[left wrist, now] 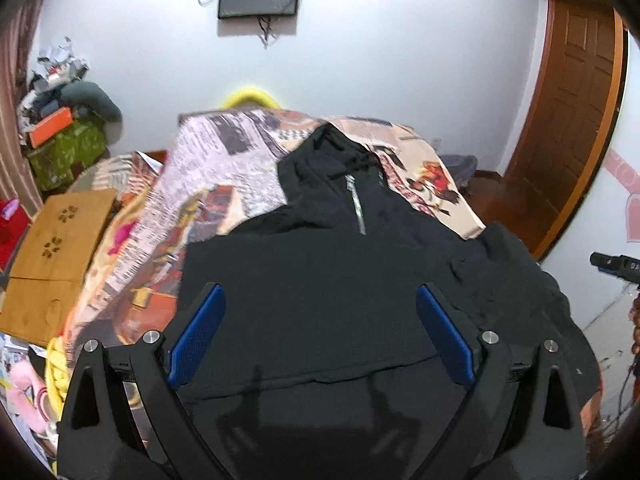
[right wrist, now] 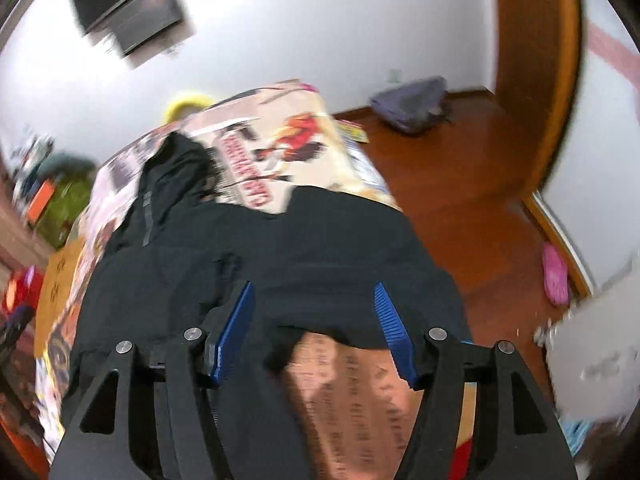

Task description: Fold large clothes

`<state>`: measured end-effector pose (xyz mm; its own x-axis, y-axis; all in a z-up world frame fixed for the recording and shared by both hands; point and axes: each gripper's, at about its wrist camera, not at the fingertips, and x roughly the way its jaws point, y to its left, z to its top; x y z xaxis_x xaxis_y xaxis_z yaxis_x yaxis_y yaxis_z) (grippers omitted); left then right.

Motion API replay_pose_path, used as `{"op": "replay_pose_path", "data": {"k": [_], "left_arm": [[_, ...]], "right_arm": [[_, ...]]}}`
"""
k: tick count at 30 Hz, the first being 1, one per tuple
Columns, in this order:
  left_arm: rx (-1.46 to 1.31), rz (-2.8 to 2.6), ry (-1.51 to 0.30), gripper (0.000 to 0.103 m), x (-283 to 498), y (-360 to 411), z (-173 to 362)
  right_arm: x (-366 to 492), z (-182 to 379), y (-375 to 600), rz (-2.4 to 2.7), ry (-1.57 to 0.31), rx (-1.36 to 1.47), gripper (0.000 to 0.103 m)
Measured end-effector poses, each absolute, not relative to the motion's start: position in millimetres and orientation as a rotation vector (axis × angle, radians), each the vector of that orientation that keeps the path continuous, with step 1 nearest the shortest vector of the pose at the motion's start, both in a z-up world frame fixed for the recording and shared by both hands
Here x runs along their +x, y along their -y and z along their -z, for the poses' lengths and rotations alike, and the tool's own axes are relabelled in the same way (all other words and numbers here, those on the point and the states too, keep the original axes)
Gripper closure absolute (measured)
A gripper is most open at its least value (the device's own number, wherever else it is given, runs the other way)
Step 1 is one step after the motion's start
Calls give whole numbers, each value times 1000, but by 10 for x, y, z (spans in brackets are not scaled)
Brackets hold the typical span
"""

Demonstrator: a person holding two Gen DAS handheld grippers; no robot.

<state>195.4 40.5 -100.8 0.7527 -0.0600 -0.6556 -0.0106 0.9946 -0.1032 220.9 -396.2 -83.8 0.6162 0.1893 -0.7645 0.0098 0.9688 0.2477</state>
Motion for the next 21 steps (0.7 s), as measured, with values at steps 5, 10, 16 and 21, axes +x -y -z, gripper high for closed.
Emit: {"op": "replay_pose_path", "data": {"k": [5,10,16,21], "left_arm": [[-130,67,-777,6,2075,-288,1157],[-105,62,-815,7,2138,-189,1303],[-107,43,-853,7,2176,-191,1438],[-150,27,-870,6,2190,-277,1517]], "right_arm": [[2249,1294,4430,-69,-1014,482,44],[2250,1733,4640,-11,-1077,613,44],[2367,2062,4763,0,-1112,829,41],[2538,2116,4740,13,-1094,877,41]]}}
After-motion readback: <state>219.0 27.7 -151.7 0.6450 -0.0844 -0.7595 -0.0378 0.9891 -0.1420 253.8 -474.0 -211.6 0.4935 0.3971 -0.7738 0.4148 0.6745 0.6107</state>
